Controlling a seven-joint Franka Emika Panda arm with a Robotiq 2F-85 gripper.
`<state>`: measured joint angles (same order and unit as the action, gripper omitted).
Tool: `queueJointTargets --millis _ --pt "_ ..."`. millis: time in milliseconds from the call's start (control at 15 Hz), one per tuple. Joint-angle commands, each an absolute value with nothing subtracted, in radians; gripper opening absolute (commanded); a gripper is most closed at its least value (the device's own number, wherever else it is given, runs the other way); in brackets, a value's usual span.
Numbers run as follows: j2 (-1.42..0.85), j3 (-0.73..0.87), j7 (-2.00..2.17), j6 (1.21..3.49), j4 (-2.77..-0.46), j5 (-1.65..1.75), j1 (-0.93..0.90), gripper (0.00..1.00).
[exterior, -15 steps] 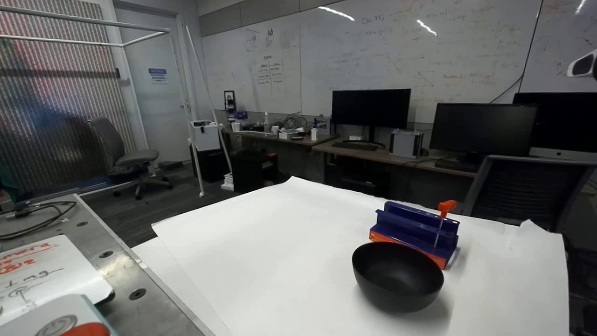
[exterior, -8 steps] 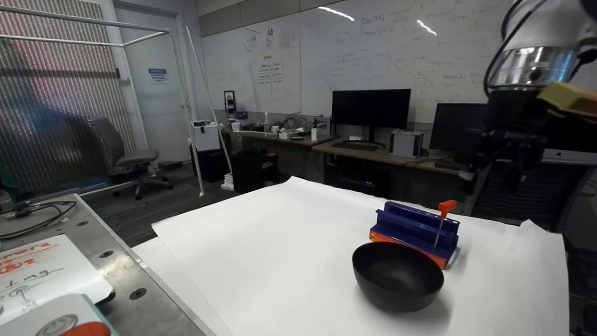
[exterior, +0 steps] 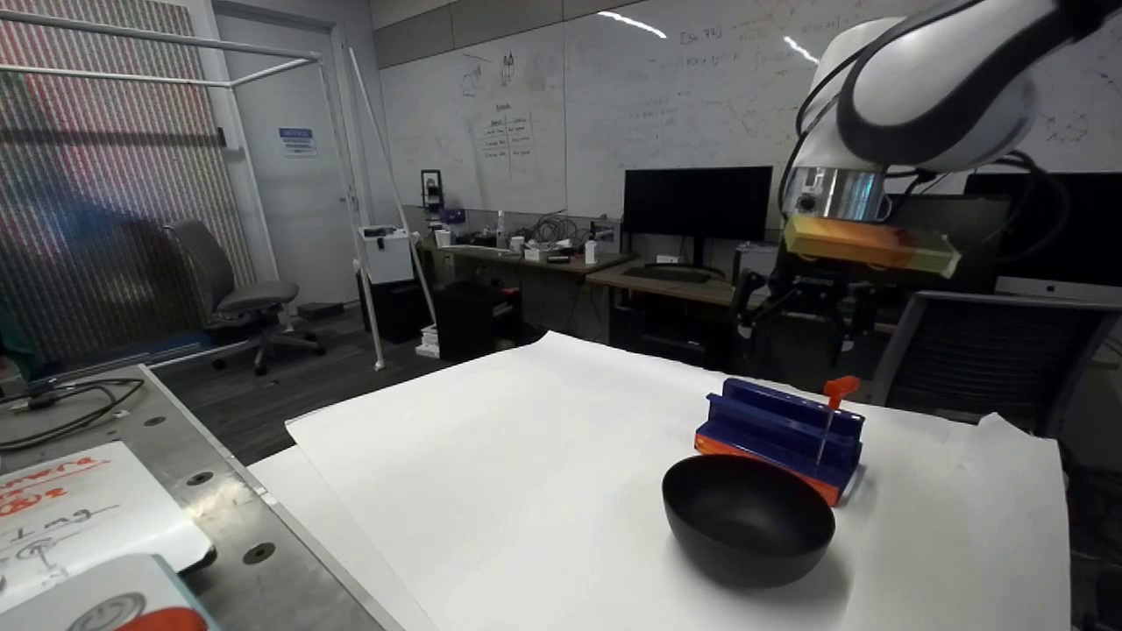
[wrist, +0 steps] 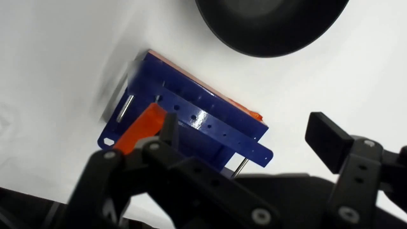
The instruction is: Put the red object in the bowl
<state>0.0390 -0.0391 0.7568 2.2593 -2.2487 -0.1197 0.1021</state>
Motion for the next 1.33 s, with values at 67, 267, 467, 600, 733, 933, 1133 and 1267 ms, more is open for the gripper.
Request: queueJointTargets --millis 67,267,467,600,733,933,1133,1267 --pt "-0.072 0.022 0.867 2.138 -2.116 -0.118 0.090 1.00" --pt "-0.070 0.050 0.895 2.073 -2.094 -0.135 0.090 1.00" --pt "-0.069 0.068 0.926 2.014 -2.082 -0.146 0.093 1.00" --pt "-0.080 0.077 0.945 2.000 -2.084 -0.164 0.096 1.00" --pt "-0.095 0.084 0.968 1.996 -2.091 -0.171 0.095 1.00" --pt "-0.116 0.091 0.971 2.026 -2.106 -0.193 0.095 1.00" --pt "-0.125 0.093 0.983 2.086 -2.125 -0.183 0.088 0.68" --pt "-0.122 0.093 0.992 2.113 -2.137 -0.177 0.086 0.51"
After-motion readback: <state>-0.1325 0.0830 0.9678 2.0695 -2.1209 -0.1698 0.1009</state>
